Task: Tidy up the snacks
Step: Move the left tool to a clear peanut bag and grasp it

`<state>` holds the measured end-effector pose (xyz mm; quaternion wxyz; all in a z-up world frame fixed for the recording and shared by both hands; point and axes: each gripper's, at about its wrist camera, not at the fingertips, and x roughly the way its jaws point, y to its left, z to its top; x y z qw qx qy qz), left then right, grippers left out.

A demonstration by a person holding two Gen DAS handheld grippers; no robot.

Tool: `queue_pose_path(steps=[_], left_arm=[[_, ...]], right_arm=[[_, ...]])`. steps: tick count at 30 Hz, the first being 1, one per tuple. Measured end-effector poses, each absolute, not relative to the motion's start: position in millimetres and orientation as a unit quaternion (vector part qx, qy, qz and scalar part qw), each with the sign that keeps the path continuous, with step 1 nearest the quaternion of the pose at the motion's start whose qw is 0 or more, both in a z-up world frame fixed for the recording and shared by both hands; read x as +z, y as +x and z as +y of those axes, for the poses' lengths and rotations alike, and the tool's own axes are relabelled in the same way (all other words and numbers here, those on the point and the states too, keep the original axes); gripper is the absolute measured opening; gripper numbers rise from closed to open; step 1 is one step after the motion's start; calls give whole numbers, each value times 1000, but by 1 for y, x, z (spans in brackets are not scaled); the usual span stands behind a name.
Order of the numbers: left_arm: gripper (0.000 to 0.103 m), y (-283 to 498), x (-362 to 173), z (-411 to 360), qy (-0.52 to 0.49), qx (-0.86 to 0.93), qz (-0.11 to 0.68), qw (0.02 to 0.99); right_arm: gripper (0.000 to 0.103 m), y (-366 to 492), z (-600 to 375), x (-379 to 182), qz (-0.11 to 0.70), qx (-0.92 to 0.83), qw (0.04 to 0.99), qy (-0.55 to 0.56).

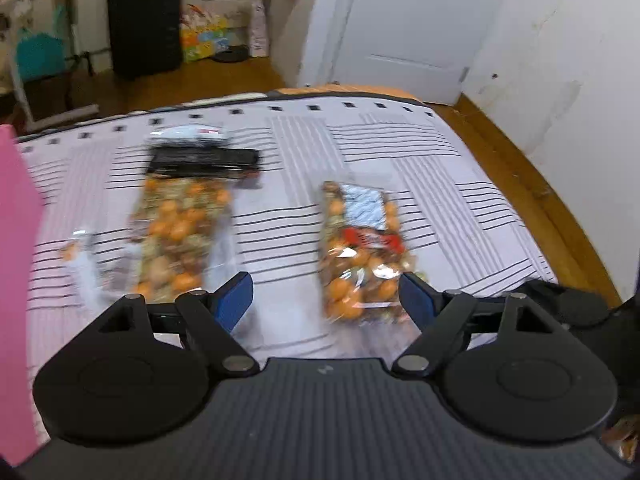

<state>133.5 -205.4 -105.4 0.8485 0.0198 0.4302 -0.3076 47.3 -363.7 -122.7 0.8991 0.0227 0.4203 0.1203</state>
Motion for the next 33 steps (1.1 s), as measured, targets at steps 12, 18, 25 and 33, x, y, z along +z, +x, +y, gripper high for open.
queue_pose_path(steps=[12, 18, 25, 33], left_arm=[[52, 163, -153, -243, -3, -333, 460, 823], [49, 158, -152, -246, 12, -334, 454, 826], [49, 142, -141, -248, 44, -322, 453, 830], [49, 116, -112, -223, 30, -325, 456, 828]], right_arm=[[103, 79, -361, -159, 390, 100, 915, -32], [96, 72, -360, -156, 376, 81, 923, -14], [87, 49, -353, -144, 372, 76, 925, -2], [85, 12, -337, -117, 356, 89, 930, -12]])
